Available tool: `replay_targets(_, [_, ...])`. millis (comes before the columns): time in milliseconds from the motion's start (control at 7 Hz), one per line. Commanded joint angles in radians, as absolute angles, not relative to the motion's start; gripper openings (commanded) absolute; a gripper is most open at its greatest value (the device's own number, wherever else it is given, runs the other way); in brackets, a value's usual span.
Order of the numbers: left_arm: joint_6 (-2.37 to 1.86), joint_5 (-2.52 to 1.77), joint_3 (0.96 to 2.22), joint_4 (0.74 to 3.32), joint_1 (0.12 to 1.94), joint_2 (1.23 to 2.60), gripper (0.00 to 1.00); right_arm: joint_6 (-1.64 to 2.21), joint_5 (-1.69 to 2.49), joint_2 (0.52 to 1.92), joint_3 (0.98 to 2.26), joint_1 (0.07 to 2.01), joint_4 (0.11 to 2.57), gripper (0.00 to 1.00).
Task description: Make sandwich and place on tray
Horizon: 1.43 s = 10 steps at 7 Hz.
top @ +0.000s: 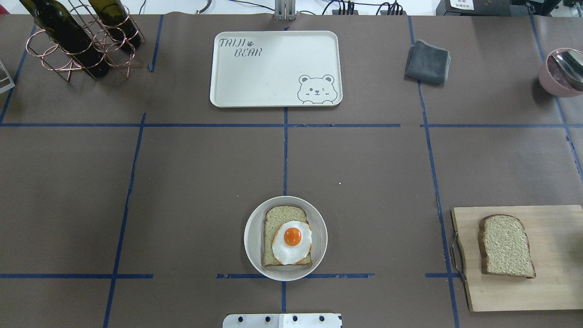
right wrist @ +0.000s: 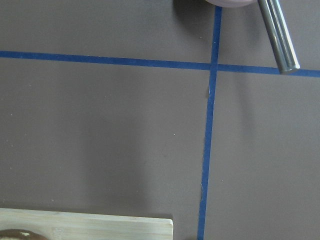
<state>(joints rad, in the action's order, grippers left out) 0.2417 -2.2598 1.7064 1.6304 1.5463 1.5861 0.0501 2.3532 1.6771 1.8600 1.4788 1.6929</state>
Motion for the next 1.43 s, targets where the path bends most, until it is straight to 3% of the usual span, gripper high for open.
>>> replay_targets(0, [0.244,-2.405,1.732,1.626,1.551,1.505,1.0,0.09,2.422,1.677,1.897,1.467,1.692,1.0])
replay_targets(286, [0.242,-2.413,1.74,1.631,1.551,1.506,1.0,0.258,2.422,1.702,1.93,1.328,1.505,1.0])
replay_targets(571, [0.233,-2.413,1.736,1.634,1.548,1.523,1.0,0.688,2.376,1.883,1.916,1.2,1.036,1.0])
replay_targets(857, [0.232,-2.413,1.735,1.634,1.548,1.529,1.0,0.917,2.289,1.997,1.899,1.024,0.788,0.91])
replay_targets(1000, [0.233,-2.413,1.733,1.634,1.548,1.531,1.0,1.042,2.22,2.008,1.899,0.906,0.681,1.0])
replay_targets(1286, [0.233,-2.413,1.732,1.635,1.548,1.542,1.0,1.08,2.168,2.009,1.899,0.824,0.577,1.0])
